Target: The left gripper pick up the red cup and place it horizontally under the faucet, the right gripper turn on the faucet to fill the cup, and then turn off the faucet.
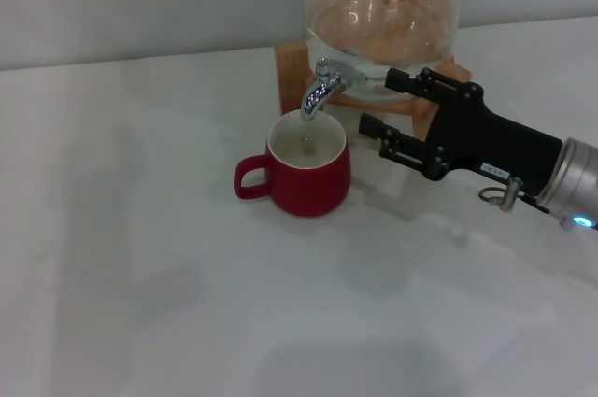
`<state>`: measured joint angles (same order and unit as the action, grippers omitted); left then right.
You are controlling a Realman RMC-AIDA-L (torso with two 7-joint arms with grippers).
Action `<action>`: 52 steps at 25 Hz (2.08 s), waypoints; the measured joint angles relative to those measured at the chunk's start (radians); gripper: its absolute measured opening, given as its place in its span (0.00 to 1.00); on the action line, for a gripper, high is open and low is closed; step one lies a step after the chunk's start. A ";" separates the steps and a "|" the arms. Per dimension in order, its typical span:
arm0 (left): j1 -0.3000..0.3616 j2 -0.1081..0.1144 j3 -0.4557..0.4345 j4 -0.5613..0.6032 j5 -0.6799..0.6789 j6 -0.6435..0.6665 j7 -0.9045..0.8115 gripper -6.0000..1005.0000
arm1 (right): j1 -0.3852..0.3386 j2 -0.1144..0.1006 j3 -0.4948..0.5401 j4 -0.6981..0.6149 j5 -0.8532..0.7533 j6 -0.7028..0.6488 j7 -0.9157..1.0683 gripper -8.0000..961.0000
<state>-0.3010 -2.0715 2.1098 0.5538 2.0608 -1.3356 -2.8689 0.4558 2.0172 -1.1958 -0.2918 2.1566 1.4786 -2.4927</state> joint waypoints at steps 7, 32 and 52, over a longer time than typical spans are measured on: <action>0.004 -0.002 0.003 0.000 0.020 -0.001 0.000 0.69 | 0.022 0.002 -0.009 -0.006 0.001 -0.041 0.000 0.72; 0.010 -0.004 0.001 0.000 0.022 -0.001 0.000 0.69 | 0.046 0.005 -0.063 -0.007 0.004 -0.031 0.009 0.72; 0.013 -0.004 -0.002 0.000 0.022 -0.003 0.000 0.70 | 0.047 0.008 -0.087 -0.007 0.011 -0.003 0.011 0.72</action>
<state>-0.2884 -2.0754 2.1076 0.5536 2.0831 -1.3385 -2.8685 0.5025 2.0248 -1.2828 -0.2992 2.1674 1.4756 -2.4821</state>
